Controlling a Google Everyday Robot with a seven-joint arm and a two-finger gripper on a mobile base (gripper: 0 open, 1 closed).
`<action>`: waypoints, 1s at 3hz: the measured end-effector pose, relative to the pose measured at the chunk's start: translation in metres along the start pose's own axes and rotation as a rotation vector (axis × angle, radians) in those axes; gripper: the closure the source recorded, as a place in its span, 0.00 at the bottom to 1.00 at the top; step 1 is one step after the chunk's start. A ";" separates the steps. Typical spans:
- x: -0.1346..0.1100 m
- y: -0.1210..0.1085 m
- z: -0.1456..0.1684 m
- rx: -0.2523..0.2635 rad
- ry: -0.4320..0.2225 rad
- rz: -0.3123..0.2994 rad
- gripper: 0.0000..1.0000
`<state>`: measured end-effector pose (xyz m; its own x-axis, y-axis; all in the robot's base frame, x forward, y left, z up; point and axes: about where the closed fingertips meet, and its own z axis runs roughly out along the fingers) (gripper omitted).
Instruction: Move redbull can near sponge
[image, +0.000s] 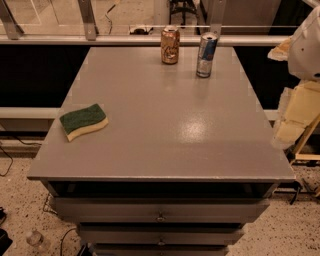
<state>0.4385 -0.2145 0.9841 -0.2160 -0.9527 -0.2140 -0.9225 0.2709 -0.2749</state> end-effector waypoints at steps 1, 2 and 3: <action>0.000 -0.001 -0.001 0.005 -0.001 0.001 0.00; 0.001 -0.015 0.001 0.054 -0.031 0.031 0.00; 0.013 -0.047 0.019 0.135 -0.153 0.149 0.00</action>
Offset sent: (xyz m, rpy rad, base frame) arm 0.0942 -0.0400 0.0207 0.1945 -0.3474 -0.2166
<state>0.4848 -0.2369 0.9761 -0.2858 -0.8718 -0.3978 -0.8311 0.4322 -0.3499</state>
